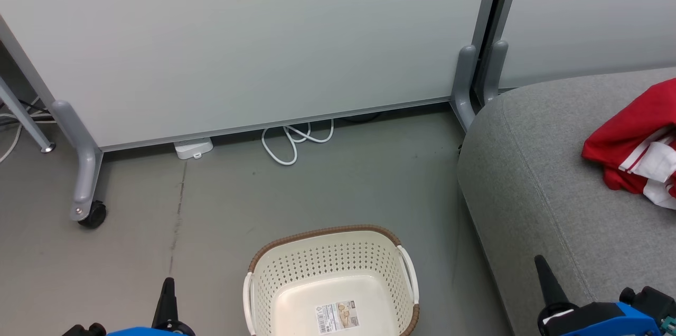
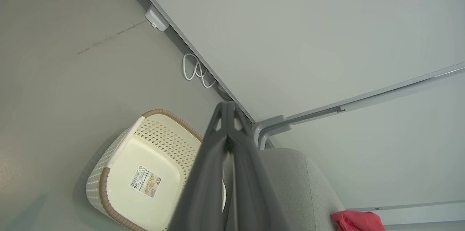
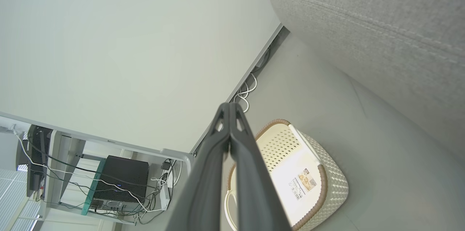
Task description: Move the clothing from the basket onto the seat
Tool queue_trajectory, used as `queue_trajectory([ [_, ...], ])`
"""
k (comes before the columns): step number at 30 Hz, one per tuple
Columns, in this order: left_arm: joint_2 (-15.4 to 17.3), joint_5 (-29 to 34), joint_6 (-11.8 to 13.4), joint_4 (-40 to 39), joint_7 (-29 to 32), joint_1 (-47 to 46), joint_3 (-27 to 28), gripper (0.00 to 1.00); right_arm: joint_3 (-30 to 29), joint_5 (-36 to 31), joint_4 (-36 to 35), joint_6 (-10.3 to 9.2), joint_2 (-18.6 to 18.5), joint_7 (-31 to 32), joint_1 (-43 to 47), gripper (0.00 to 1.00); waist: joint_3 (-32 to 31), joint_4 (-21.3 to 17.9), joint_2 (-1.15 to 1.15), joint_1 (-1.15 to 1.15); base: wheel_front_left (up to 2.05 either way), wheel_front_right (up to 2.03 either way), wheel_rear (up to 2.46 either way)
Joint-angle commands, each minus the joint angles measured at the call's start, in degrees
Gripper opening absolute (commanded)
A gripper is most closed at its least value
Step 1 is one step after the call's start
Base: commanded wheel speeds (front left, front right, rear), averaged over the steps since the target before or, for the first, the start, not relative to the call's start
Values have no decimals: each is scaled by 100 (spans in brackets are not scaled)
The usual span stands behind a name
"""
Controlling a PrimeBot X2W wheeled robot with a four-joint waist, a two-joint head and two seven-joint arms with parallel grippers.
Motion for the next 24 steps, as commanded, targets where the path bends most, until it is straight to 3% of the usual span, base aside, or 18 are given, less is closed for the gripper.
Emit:
queue_trajectory([
  [1, 49, -133, -6, -109, 35, -199, 38, 0, -18, 158, -123, 1, -39, 48, -172, 0, 1, 0, 0, 0, 0, 0, 0],
  [24, 79, -1244, -10, -386, 345, -425, 150, 0, -102, 1368, -392, 2, -59, 242, -286, 0, 29, 5, 0, 0, 0, 0, 0],
])
